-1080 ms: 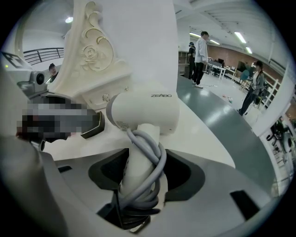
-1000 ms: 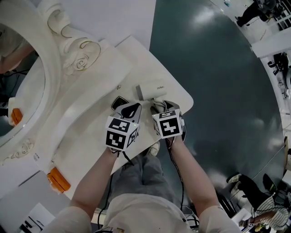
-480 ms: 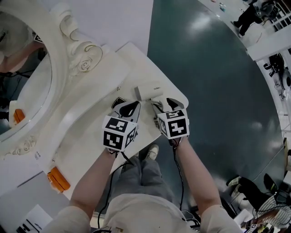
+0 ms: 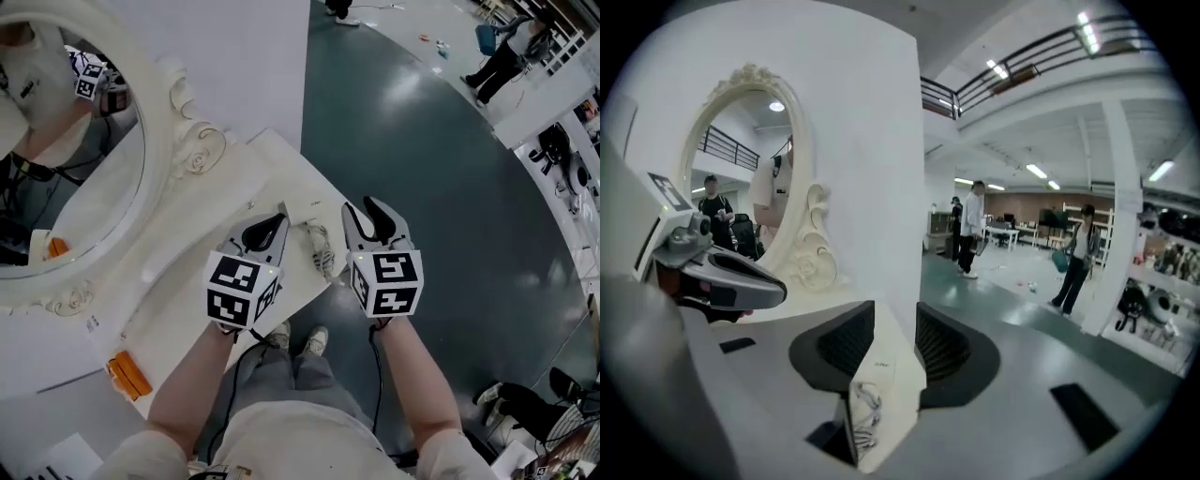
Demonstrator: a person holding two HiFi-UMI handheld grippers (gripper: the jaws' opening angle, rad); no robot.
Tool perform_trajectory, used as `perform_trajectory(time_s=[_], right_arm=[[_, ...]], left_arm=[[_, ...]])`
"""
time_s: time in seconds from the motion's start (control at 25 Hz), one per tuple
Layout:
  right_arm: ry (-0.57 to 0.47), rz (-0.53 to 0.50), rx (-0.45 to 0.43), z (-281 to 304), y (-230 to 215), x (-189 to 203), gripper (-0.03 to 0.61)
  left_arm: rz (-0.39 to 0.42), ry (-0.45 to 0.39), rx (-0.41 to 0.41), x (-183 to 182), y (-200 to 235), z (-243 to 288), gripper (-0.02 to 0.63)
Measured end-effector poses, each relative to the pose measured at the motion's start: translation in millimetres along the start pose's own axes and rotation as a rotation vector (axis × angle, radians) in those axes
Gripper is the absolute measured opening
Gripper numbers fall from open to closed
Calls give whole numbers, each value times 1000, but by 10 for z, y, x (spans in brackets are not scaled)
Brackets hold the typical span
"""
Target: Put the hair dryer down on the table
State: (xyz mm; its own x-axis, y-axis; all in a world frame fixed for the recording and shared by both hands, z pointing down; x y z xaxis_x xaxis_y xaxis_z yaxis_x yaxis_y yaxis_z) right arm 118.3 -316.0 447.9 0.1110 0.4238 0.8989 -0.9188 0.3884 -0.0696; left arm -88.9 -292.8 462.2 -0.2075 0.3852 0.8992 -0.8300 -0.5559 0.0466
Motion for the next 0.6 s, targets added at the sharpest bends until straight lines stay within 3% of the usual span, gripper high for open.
perform_trajectory(time_s=[0.12, 0.32, 0.6], right_arm=[[-84, -61, 13, -331, 75, -275, 125], [-194, -48, -30, -886, 165, -741, 66], [-409, -174, -22, -1652, 325, -1314, 48]], left_arm=[[29, -58, -15, -253, -120, -300, 14], [65, -201, -40, -791, -298, -849, 14], [198, -363, -99, -1370, -482, -1454, 14]])
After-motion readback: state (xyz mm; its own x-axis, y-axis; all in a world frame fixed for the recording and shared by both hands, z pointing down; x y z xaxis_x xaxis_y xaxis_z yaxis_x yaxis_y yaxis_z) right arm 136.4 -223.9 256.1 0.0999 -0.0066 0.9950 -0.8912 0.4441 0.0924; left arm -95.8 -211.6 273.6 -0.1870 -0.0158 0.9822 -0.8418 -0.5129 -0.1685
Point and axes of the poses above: the fingertips, and each gripper's own axes: z forward along the fingers, y to its left, x out of its underside, the point moved 10 cm from there along -z, backward along the fingers, and after that the axes turned 6 degrees about z, right-handed, at the moved point
